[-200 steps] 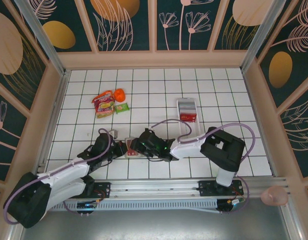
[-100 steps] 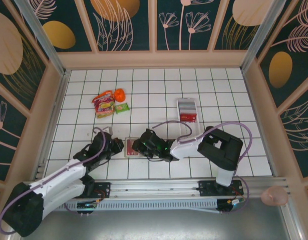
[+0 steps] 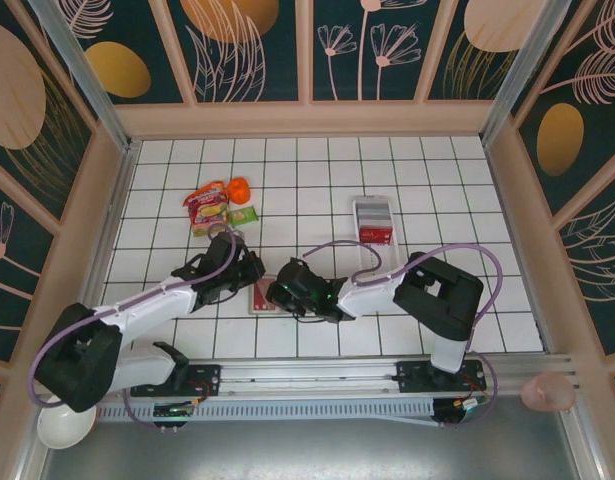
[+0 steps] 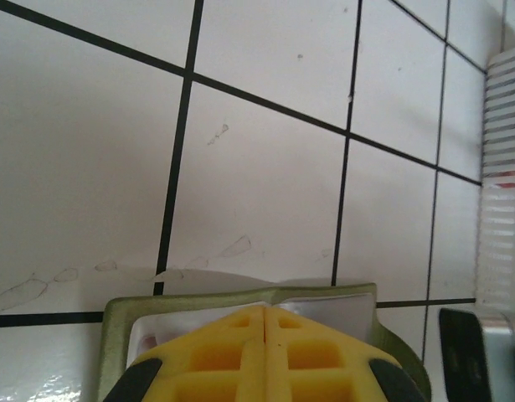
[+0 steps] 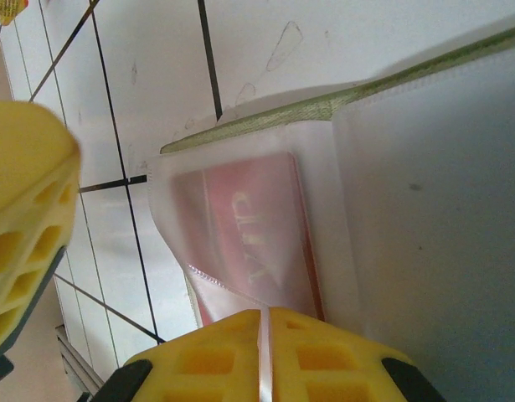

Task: Put the credit cards into the card holder
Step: Flip over the card slot on the card holder.

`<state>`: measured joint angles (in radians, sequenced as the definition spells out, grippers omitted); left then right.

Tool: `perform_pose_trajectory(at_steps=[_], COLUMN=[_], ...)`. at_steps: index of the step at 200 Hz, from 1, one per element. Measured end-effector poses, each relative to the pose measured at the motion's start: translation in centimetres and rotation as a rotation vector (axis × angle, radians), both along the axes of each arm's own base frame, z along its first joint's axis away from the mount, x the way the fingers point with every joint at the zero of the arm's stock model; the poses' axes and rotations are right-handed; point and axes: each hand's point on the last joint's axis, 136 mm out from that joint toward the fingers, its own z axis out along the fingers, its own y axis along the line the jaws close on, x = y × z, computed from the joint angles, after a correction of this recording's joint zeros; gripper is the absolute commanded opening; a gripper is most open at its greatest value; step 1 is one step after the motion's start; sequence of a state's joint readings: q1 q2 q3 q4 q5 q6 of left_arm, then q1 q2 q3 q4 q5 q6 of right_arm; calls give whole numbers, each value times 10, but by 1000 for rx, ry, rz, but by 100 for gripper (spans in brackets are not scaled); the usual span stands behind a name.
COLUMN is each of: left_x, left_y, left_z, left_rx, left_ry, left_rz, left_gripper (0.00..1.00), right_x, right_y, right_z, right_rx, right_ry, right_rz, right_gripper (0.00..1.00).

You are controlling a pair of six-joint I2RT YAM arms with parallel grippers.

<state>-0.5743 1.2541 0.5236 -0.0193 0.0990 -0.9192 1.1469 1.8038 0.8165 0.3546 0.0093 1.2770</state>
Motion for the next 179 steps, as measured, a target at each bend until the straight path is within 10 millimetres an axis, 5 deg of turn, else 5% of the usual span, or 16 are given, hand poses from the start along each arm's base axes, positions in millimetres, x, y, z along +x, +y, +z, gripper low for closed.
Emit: perform_pose_trajectory(at_steps=[97,179], left_x=[-14,-21], left_y=[10,21], left_z=[-25,-40], left_rx=[111,185], left_ry=[97,122], left_rz=[-44,-63], left_gripper=[0,0], right_x=[-5,-1], right_y=[3,-4], right_z=[2,51], right_rx=[-27,-24], right_ry=[-63,-201], right_rz=[43,52], right_gripper=[20,30])
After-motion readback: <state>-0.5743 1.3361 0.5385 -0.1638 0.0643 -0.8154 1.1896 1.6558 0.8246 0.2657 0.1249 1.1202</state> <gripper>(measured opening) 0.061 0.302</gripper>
